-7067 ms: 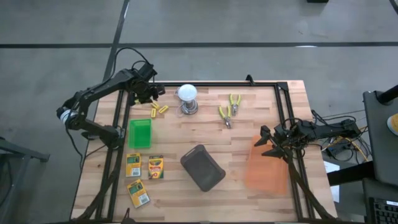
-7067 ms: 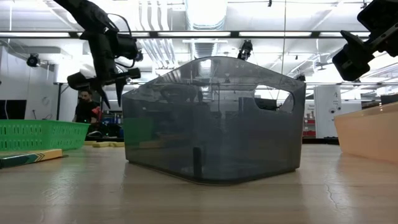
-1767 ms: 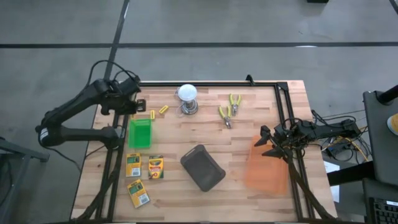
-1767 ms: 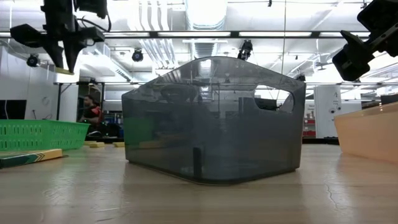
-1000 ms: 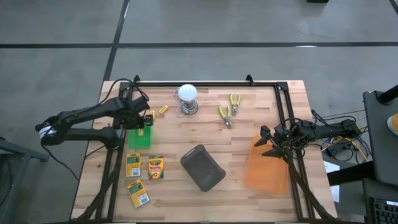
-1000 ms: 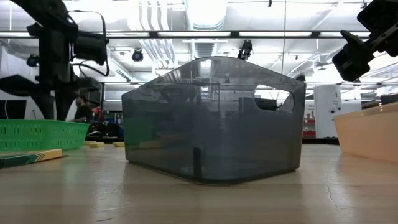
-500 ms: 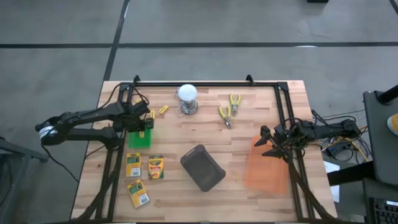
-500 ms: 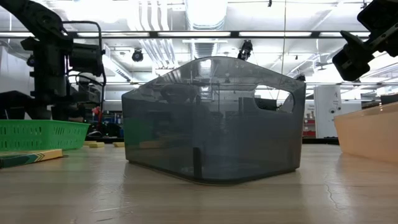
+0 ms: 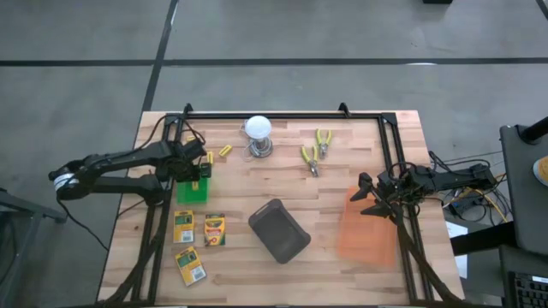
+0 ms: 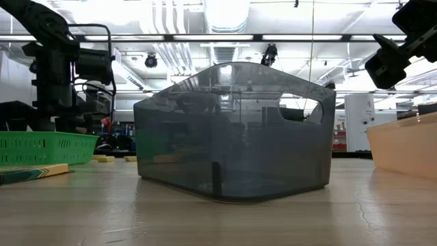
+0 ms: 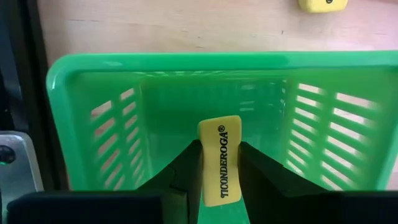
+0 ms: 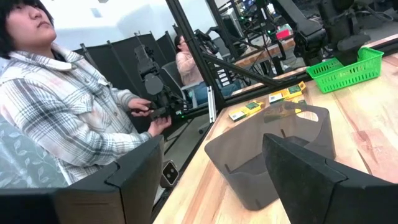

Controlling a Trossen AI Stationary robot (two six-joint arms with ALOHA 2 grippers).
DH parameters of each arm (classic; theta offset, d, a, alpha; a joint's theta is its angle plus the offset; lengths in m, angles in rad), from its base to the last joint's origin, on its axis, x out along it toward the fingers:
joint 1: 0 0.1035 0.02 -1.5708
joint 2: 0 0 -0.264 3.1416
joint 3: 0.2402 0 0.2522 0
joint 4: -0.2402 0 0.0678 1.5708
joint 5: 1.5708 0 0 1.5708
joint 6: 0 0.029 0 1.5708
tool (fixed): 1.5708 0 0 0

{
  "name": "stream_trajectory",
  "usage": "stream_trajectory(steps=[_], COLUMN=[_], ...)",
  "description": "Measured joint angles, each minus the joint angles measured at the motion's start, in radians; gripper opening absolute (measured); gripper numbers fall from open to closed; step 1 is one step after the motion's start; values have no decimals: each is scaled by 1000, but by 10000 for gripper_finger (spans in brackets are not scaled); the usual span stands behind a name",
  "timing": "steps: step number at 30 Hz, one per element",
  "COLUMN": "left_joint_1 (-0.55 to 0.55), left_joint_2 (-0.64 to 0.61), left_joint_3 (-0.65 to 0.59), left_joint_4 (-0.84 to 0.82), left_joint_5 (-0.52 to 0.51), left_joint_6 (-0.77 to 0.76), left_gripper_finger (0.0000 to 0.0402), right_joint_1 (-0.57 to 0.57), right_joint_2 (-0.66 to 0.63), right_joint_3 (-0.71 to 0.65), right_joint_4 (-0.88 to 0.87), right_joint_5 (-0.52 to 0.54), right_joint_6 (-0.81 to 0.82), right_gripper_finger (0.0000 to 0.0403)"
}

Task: Pick & Place School Supplies
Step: Put the yellow eraser into the green bin

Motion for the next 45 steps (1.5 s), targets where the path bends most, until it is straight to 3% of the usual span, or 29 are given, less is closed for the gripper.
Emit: stream_trajectory(steps=[16, 29, 45], left_joint_1=[0, 0, 0], left_joint_2=[0, 0, 0], left_joint_3=[0, 0, 94], left_joint_4=[-1, -1, -82], left_joint_5=[3, 4, 14], left_joint_6=[-3, -2, 36], left_gripper_finger=[93, 176, 179], right_joint_1=[0, 0, 0], right_joint_2=[0, 0, 0], right_joint_3=[0, 0, 0], right_joint_4=[0, 0, 0], right_joint_5=[0, 0, 0], right_joint_6=[0, 0, 0], right_gripper_finger=[267, 259, 261])
